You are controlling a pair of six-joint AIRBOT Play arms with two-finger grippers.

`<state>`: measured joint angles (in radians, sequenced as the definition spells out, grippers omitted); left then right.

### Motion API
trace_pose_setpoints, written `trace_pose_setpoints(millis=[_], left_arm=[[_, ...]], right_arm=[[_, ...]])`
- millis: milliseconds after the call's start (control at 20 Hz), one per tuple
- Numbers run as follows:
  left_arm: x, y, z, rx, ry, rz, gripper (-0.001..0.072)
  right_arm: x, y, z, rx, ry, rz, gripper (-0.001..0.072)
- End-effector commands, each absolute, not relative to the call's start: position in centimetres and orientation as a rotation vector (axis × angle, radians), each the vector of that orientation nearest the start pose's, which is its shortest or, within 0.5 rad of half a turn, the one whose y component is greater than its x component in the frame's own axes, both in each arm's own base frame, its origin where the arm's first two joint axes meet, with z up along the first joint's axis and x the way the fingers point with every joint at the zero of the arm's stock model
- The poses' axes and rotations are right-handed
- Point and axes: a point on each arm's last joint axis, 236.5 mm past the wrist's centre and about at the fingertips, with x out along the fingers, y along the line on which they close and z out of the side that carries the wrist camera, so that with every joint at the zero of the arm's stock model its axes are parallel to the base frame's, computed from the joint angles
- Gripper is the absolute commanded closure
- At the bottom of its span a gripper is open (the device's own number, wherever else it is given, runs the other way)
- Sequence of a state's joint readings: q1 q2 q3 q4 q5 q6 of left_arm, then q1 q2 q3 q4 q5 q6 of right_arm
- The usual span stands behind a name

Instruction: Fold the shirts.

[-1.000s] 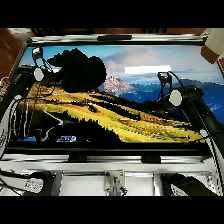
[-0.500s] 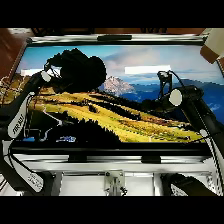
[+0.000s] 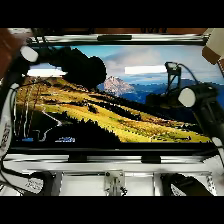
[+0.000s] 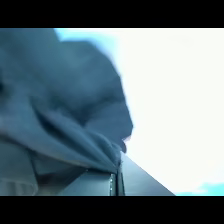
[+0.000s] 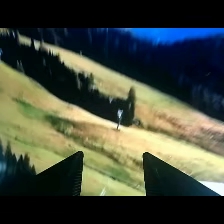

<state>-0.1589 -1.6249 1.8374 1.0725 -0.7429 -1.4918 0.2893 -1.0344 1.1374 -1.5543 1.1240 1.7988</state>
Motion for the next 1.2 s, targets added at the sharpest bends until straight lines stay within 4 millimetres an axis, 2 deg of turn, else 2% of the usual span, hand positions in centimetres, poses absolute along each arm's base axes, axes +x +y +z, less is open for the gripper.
trace_pose_setpoints(millis=[0,100,150,200,250,300,350,400,450,500,650,700,800,900,1000,1050,1150], left_arm=[[46.6,-23.2,41.0,-0.188,0.143,-0.638,0.0653],[37.9,-25.1,48.9,-0.192,-0.019,-0.755,0.0653],[33.7,-25.5,51.4,-0.190,-0.070,-0.809,0.0653],[30.5,-25.6,52.8,-0.183,-0.096,-0.853,0.0653],[27.8,-25.4,53.5,-0.169,-0.101,-0.885,0.0653],[25.8,-24.9,53.3,-0.147,-0.074,-0.899,0.0654],[24.8,-24.0,52.3,-0.133,-0.011,-0.881,0.0653],[24.7,-22.8,50.5,-0.111,0.072,-0.835,0.0653],[25.1,-21.2,47.8,-0.073,0.181,-0.758,0.0653],[25.8,-19.6,45.0,-0.032,0.292,-0.676,0.0653],[27.9,-15.0,35.9,0.109,0.597,-0.441,0.0653],[28.5,-14.2,33.4,0.146,0.666,-0.396,0.0653],[29.3,-13.7,28.5,0.201,0.785,-0.348,0.0653],[29.7,-13.0,23.8,0.258,0.894,-0.308,0.0653],[29.6,-12.5,20.1,0.300,0.980,-0.286,0.0653],[29.5,-12.5,18.8,0.299,1.007,-0.278,0.0653],[29.8,-12.7,17.7,0.290,1.014,-0.273,0.0653]], right_arm=[[35.6,7.2,19.4,-0.014,0.760,0.081,0.0202],[33.8,3.9,27.4,-0.052,0.546,0.006,0.0202],[32.5,2.5,30.7,-0.055,0.458,-0.027,0.0202],[30.8,1.1,33.9,-0.052,0.371,-0.055,0.0202],[29.2,0.2,36.1,-0.041,0.307,-0.070,0.0202],[27.6,-0.4,37.8,-0.014,0.256,-0.076,0.0202],[26.4,-0.7,38.4,0.016,0.235,-0.075,0.0202],[25.6,-0.7,37.8,0.041,0.260,-0.069,0.0202],[25.0,-0.4,36.3,0.055,0.325,-0.060,0.0202],[24.8,0.3,33.8,0.058,0.433,-0.043,0.0201],[24.8,4.4,24.5,0.004,0.785,0.093,0.0197],[25.0,6.3,20.9,0.012,0.892,0.153,0.0033],[24.5,9.8,13.5,0.048,1.104,0.260,0.0031],[22.8,12.3,6.5,0.106,1.304,0.329,0.0031],[20.4,13.2,1.1,0.136,1.482,0.357,0.0031],[19.3,13.3,-0.7,0.152,1.549,0.352,0.0031],[18.5,14.3,-3.6,0.217,1.625,0.347,0.0031]])
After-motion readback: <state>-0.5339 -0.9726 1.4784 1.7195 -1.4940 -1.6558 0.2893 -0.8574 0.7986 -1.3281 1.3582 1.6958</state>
